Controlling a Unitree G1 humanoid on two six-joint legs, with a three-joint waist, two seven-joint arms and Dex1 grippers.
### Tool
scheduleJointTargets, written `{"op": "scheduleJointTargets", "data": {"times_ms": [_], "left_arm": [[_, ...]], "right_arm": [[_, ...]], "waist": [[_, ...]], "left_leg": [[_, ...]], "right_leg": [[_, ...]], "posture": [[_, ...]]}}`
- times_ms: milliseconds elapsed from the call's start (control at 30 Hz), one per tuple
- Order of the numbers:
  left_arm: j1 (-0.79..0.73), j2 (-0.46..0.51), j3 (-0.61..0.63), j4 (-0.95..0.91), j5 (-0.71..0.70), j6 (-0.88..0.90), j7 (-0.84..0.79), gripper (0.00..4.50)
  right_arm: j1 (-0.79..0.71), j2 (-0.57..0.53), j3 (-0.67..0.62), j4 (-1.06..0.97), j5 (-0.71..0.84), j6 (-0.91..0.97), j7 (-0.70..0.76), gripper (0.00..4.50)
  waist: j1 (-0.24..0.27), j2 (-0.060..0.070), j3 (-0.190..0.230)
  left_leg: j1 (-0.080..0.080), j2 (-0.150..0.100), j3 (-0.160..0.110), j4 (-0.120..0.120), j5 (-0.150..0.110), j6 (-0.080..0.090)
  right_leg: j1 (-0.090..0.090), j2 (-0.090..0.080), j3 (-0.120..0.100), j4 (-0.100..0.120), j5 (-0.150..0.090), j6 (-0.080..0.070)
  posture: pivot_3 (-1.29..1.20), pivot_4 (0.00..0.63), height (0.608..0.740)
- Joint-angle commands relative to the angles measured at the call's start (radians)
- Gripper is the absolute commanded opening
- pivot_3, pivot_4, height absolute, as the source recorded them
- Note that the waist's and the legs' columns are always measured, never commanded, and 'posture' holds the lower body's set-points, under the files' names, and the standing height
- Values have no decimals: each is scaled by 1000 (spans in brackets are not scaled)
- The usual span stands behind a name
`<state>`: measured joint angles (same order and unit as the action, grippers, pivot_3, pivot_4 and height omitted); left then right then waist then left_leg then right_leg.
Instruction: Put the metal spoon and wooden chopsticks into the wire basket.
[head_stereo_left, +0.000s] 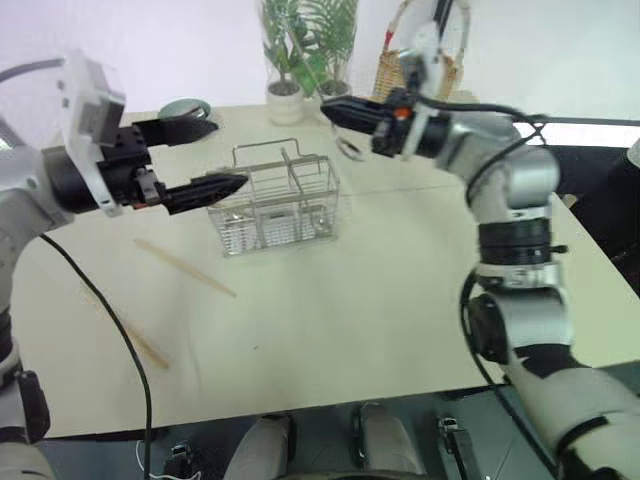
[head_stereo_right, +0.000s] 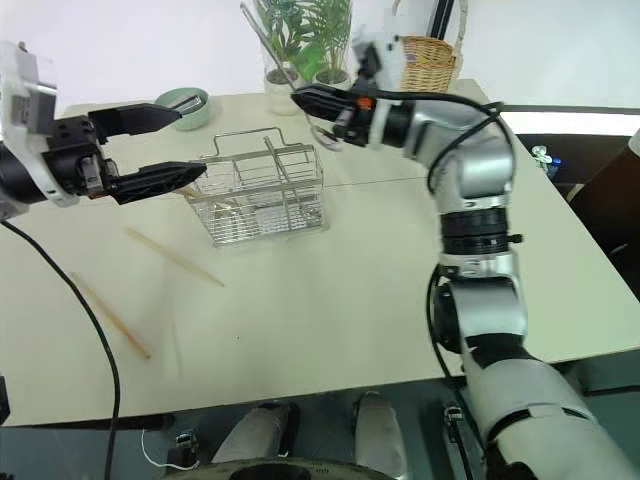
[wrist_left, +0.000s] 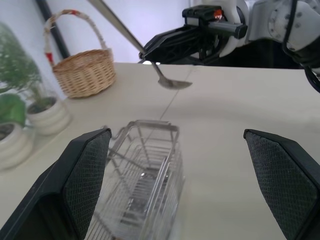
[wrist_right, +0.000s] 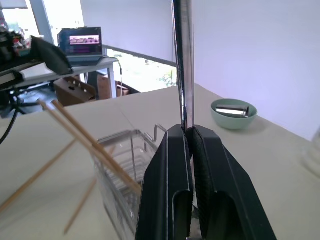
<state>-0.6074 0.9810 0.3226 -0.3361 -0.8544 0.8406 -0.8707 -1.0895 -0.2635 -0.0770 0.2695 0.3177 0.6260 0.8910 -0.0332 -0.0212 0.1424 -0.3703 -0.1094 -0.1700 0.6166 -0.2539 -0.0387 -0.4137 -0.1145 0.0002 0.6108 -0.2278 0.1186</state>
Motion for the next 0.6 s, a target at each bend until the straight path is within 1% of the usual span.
{"op": "scheduleJointTargets", "data": {"times_ms": [33,167,267,600], "left_arm": [[-4,33,63,-16,-7,-9,8,4500],[9,58,96,-23,-15,-1,16,4500],[17,81,123,-17,-13,2,17,4500],[42,96,139,-31,-27,4,28,4500]], "right_arm": [[-32,39,-14,29,-3,-70,-99,67],[-24,76,-2,120,-20,-145,-163,67],[-1,103,0,155,-18,-167,-199,67],[65,213,-41,137,50,-198,-292,67]], "waist": [[3,-1,-1],[1,-1,-1],[-7,-1,-1],[-13,-1,-1]], "left_leg": [[0,0,0,0,0,0],[0,0,0,0,-1,2],[0,1,0,0,-1,3],[0,2,1,-2,-1,1]], "right_leg": [[0,0,0,0,0,0],[0,0,0,0,0,0],[-1,1,0,1,0,0],[-3,2,0,2,0,-1]], "posture": [[0,150,710],[0,150,710],[0,150,710],[0,150,710]]}}
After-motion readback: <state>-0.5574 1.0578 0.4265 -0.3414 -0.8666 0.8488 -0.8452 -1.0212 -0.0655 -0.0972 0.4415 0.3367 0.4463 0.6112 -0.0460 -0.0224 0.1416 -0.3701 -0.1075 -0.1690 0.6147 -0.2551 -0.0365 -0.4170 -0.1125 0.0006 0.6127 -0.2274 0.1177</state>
